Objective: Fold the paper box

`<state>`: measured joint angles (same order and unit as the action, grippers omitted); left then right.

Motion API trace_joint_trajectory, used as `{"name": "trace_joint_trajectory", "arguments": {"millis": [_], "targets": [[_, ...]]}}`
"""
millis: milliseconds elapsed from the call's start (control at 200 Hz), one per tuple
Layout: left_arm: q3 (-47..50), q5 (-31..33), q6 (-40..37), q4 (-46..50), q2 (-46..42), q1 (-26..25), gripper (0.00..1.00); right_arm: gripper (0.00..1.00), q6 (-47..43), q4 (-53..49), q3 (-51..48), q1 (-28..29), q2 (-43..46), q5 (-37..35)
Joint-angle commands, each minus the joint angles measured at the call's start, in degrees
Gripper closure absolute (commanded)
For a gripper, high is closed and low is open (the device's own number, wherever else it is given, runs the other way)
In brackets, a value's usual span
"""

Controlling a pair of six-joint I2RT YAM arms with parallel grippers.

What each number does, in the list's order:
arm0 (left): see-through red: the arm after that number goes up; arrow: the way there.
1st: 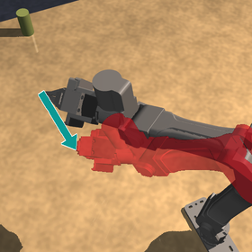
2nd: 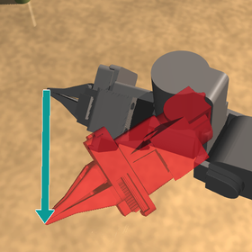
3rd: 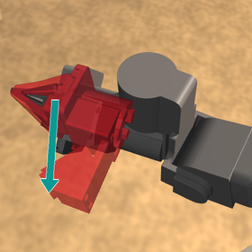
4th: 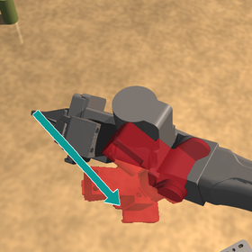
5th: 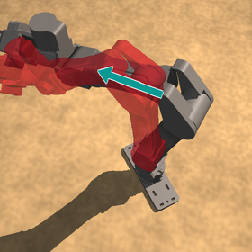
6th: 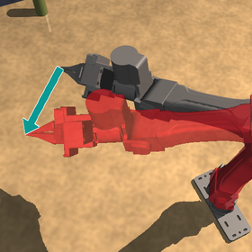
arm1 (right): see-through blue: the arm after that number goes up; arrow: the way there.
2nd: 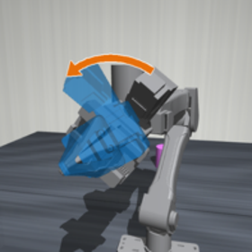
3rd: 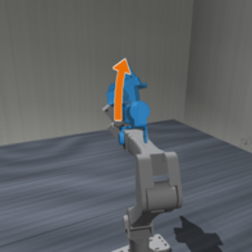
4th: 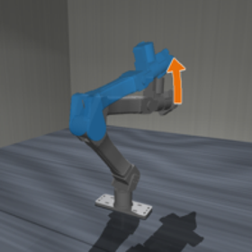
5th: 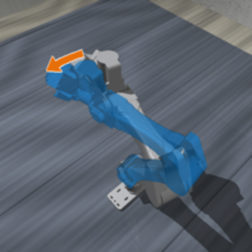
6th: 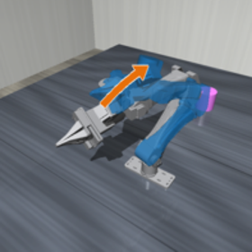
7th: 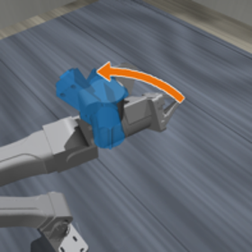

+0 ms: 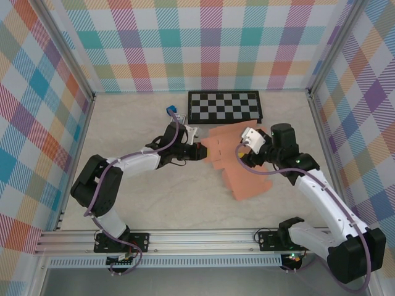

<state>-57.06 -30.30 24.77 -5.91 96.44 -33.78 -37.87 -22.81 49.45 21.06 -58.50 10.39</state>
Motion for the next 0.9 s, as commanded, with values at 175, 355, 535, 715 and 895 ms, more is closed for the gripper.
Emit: {"name": "trace_joint_trajectory", "arguments": {"millis": [175,355,535,715,895], "targets": [[-3.15,1.78,11.43,1.31,-0.38,-0.23,0.97,0.08,21.93,1.82,2.30,7.23,-11.10,-0.96],[-4.34,2.89,14.27,2.33,0.64,-0.23,0.97,0.09,33.82,4.08,2.92,11.74,-18.12,-10.49],[-5.45,2.86,16.82,3.52,1.03,-0.23,0.97,0.09,39.82,0.86,8.02,13.39,-25.70,-10.50],[-5.60,2.14,16.60,3.56,1.27,-0.23,0.97,0.11,43.68,1.48,10.22,14.80,-30.74,-13.41],[-5.78,2.38,15.14,4.47,0.98,-0.23,0.97,0.23,41.48,-0.94,11.73,14.47,-32.84,-17.98]]}}
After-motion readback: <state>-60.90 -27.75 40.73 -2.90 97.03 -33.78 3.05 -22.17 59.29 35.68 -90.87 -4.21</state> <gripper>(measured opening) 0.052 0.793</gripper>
